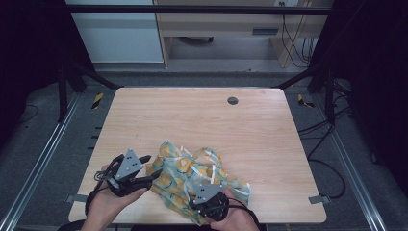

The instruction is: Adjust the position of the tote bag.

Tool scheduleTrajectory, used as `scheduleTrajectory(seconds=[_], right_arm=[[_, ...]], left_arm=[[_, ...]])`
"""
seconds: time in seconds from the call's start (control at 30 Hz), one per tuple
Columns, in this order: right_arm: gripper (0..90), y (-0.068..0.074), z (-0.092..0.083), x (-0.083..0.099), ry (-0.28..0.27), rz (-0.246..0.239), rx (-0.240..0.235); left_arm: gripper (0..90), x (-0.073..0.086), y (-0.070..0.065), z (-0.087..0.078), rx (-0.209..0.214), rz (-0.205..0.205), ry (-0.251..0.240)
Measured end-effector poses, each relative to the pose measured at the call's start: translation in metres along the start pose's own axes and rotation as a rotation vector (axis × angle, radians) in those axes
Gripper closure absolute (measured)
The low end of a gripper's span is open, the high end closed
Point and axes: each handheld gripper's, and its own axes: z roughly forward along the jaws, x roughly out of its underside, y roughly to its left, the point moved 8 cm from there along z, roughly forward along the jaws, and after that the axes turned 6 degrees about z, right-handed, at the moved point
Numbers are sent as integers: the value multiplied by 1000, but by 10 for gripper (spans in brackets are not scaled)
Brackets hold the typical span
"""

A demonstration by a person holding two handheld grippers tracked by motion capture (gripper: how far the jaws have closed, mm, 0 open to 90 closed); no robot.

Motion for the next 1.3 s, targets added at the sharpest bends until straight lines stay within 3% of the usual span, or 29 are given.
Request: scheduleTrajectory(seconds=[0.07, 0.17, 0.27, 0.33, 0.37, 0.43, 0.5, 0.6, 0.67, 0.77, 0.93, 1.1, 1.17, 1.3], right_arm=[[900, 0, 0, 0, 1, 3, 0], [900, 0, 0, 0, -2, 1, 2], [900, 0, -1, 0, -4, 4, 4], [900, -1, -2, 0, -6, 7, 7], [900, -1, -2, 0, -9, 11, 7], [890, -1, -5, -1, -16, 12, 9], [848, 0, -10, -3, -28, 12, 11], [734, 1, -25, -7, -56, 17, 33], [656, -1, -36, -10, -77, 14, 56], [591, -5, -56, -14, -109, 26, 97], [563, -25, -95, -16, -161, 53, 184], [554, -64, -124, -15, -204, 153, 281], [510, -73, -121, -14, -190, 180, 271], [400, -88, -99, -5, -137, 248, 196]], left_arm=[[351, -14, -5, 6, 12, 7, -6], [293, -31, -14, 27, 39, 7, 27], [271, -32, -20, 44, 41, 23, 81], [274, -25, -22, 56, 65, 7, 133], [319, -22, -22, 60, 81, 1, 139], [525, -17, -21, 60, 79, 20, 145], [701, -17, -22, 57, 83, 26, 103], [871, -16, -21, 51, 82, 31, 63], [894, -16, -21, 48, 70, 30, 47], [898, -14, -25, 39, 90, 12, 11], [900, -6, -34, 27, 124, 30, 6], [900, 5, -40, 25, 143, 38, 13], [900, 9, -39, 27, 142, 36, 19], [900, 14, -36, 31, 135, 36, 39]])
